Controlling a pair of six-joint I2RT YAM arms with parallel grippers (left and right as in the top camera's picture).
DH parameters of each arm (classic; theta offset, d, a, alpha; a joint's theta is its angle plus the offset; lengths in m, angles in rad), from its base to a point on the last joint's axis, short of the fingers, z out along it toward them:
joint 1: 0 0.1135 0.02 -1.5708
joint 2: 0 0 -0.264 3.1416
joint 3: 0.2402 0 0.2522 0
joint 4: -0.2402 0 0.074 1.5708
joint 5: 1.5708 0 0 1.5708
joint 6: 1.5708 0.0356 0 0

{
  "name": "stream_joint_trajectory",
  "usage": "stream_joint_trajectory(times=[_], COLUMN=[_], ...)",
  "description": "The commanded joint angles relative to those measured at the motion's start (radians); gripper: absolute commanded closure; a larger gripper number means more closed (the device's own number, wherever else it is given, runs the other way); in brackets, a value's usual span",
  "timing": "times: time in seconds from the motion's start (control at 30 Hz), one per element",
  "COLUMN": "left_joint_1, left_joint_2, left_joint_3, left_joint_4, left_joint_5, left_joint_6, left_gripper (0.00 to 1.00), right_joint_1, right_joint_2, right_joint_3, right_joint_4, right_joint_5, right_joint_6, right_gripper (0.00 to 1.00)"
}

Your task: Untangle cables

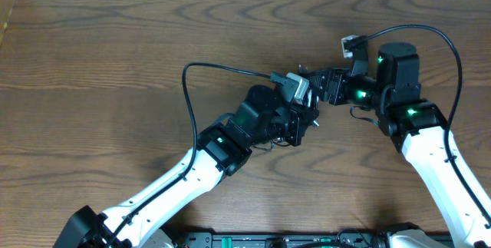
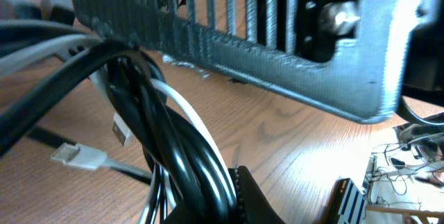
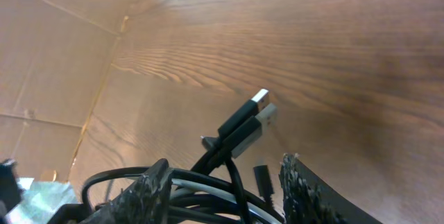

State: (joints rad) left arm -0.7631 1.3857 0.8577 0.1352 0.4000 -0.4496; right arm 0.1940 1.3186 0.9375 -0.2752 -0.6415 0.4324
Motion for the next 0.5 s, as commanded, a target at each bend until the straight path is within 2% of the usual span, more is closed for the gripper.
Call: stream_joint_trajectory(times=[0.0,0.23,0.33,0.47], left_joint_1=[-0.002,-0.002,-0.001,0.001], left_joint_2=[-0.006,-0.01,-0.01,-0.012], left_joint_3=[0.01,0.01,0.01,0.01], left_joint_4=[0.024,0.074,0.1,0.109], left_joint_5=[0.009,0.095,0.124,0.125], left_joint_6=[0.003,0.003,0.003,0.003], left_gripper=[0.92,0.92,0.92,0.92], right_joint_1=[0.013,0.013,0.005,-0.035], right_joint_2=[0.006,0.006,0.006,0.006], right_joint_3=[0.012,0.012,0.012,0.012], right_joint_4=[-0.034,-0.061,-0.058,-0.087], right_joint_5=[0.027,0.064,0.084,0.13], right_joint_6=[-0.019,-0.021,-0.013,0.051], right_gripper=[0.53,0.53,0.47,0.46])
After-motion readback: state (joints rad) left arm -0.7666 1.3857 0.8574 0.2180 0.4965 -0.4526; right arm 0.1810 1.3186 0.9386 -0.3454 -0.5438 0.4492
